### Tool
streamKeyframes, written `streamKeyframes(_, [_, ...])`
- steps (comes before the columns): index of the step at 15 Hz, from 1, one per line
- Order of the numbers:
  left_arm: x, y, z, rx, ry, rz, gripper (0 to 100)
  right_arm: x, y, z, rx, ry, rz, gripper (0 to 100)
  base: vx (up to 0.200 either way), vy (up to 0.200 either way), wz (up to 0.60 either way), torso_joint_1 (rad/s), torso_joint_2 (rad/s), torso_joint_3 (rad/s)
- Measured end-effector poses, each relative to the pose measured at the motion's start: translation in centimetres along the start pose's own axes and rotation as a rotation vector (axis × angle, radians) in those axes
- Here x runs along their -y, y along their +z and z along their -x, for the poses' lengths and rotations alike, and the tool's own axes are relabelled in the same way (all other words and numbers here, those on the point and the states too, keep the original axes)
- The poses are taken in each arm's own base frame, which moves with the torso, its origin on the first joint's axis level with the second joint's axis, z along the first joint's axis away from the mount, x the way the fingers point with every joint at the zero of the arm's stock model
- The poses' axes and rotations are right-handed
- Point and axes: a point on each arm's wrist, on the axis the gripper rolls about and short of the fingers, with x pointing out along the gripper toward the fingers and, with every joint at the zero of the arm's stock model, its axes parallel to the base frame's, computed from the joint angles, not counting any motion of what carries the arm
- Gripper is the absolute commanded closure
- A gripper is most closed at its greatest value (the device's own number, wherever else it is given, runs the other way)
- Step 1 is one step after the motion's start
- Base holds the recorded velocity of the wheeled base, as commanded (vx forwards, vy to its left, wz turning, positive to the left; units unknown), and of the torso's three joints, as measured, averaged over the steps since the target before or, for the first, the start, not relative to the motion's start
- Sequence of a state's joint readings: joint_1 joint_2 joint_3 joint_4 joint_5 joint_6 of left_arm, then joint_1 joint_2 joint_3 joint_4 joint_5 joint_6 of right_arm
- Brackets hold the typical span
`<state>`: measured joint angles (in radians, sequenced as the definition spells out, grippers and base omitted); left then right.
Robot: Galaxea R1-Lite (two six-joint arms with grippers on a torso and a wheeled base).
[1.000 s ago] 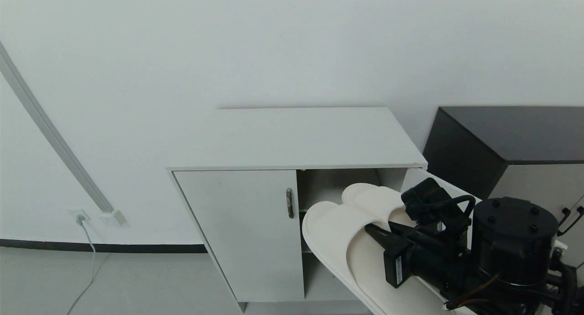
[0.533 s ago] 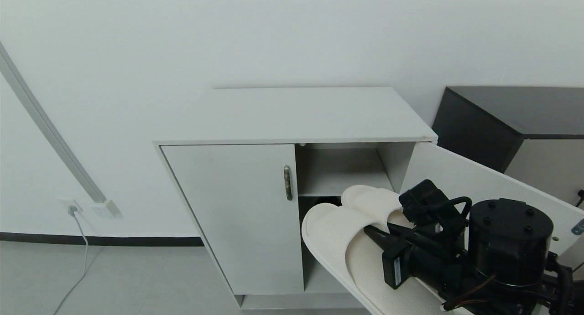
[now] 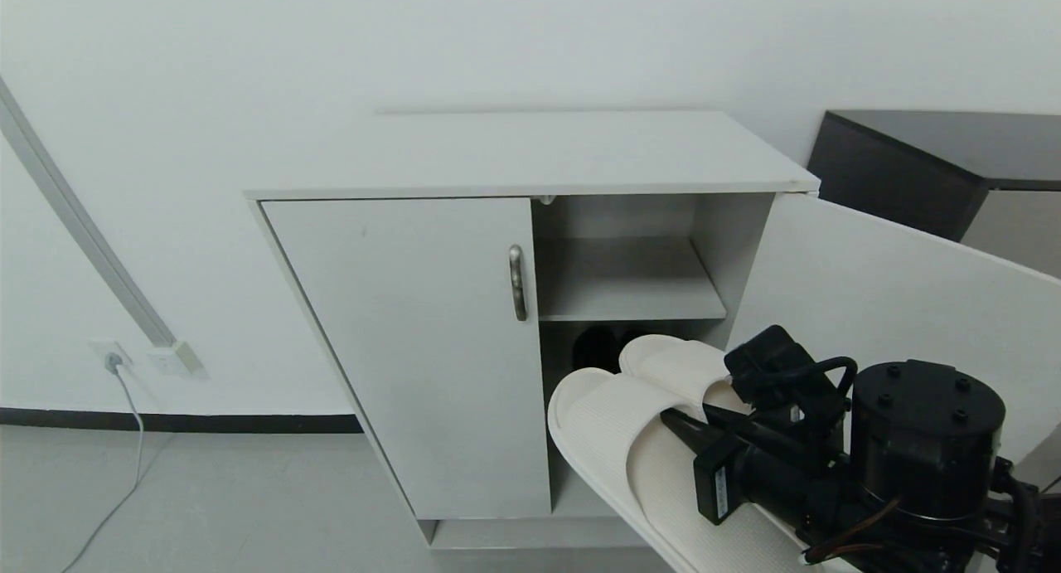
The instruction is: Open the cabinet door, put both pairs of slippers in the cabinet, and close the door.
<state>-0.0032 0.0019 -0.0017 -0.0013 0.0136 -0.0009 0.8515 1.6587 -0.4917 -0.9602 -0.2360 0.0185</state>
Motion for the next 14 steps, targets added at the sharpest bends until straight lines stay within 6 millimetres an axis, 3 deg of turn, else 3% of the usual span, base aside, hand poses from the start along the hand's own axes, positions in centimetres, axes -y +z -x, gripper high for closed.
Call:
streamKeyframes(9, [0.0, 0.0, 0.0, 0.0, -0.001, -0.008, 100, 0.01, -0.22, -0.1, -0.009, -0.022, 0.002, 100, 0.0, 0.0, 0.0, -0.068, 0.44, 0.365])
streamKeyframes(14, [0.0, 0.0, 0.0, 0.0, -0.002, -0.003, 100, -0.17, -0.31, -0.08, -0.012, -0.017, 0.004, 100, 0.0, 0.0, 0.0, 0.0, 0.08, 0.079])
